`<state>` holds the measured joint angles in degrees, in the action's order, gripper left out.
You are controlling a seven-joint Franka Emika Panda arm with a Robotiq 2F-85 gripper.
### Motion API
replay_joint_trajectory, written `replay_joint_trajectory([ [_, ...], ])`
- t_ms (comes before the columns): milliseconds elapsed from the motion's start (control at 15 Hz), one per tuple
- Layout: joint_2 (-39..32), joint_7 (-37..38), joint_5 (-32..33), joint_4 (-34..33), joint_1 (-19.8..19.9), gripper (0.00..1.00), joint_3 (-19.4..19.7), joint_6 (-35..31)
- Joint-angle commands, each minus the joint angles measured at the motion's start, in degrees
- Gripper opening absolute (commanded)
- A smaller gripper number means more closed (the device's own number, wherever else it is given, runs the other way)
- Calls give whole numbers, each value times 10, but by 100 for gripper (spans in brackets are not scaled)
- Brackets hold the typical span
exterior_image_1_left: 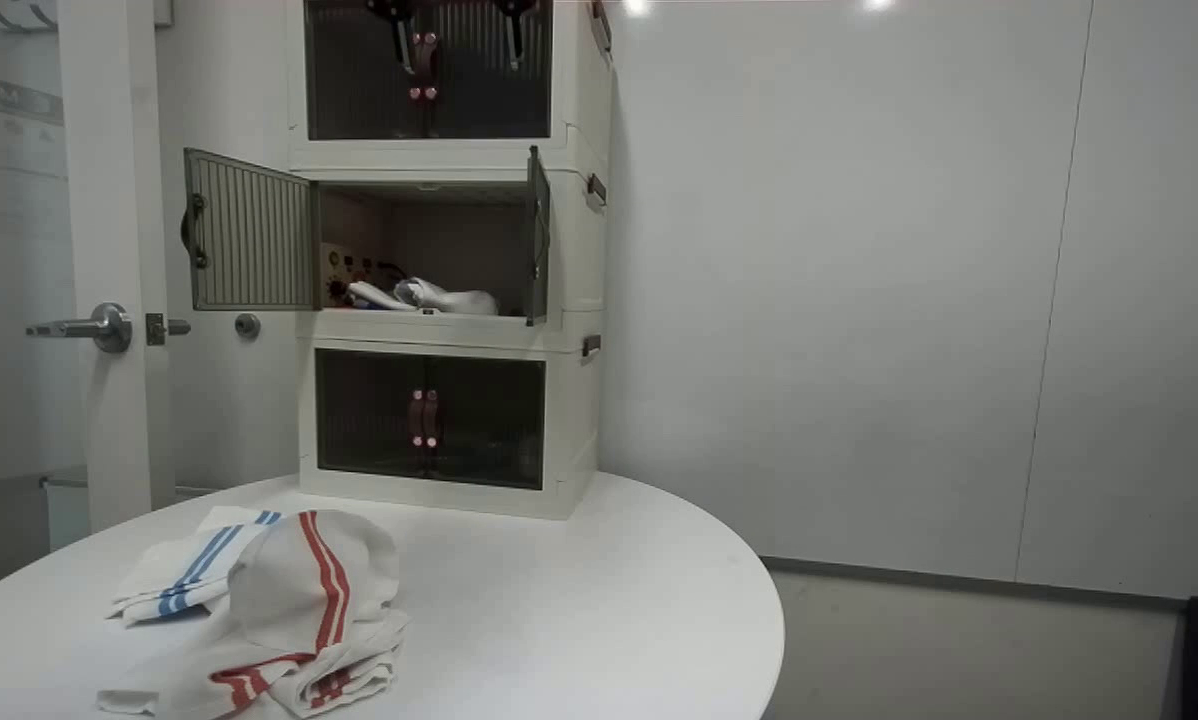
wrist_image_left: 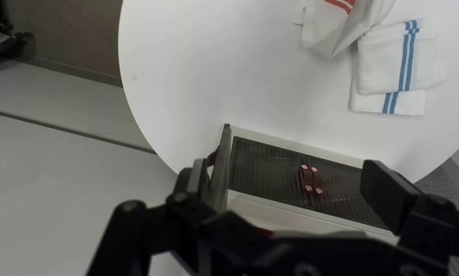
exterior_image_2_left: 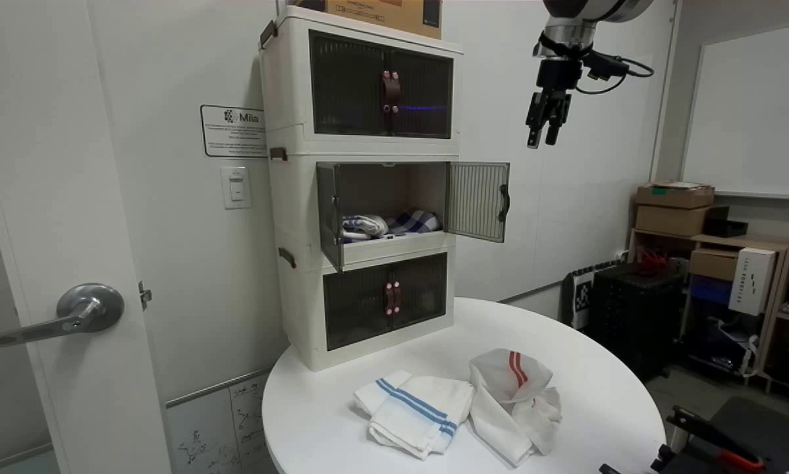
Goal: Close the right cabinet door of the middle shelf
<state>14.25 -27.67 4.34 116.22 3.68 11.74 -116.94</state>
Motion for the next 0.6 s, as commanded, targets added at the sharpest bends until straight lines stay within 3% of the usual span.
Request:
replay_joint_trajectory([
  [0,-50,-73,-47,-58,-1,100,15,-2],
  [533,-93,-109,-75,-77,15,100,8,-61],
])
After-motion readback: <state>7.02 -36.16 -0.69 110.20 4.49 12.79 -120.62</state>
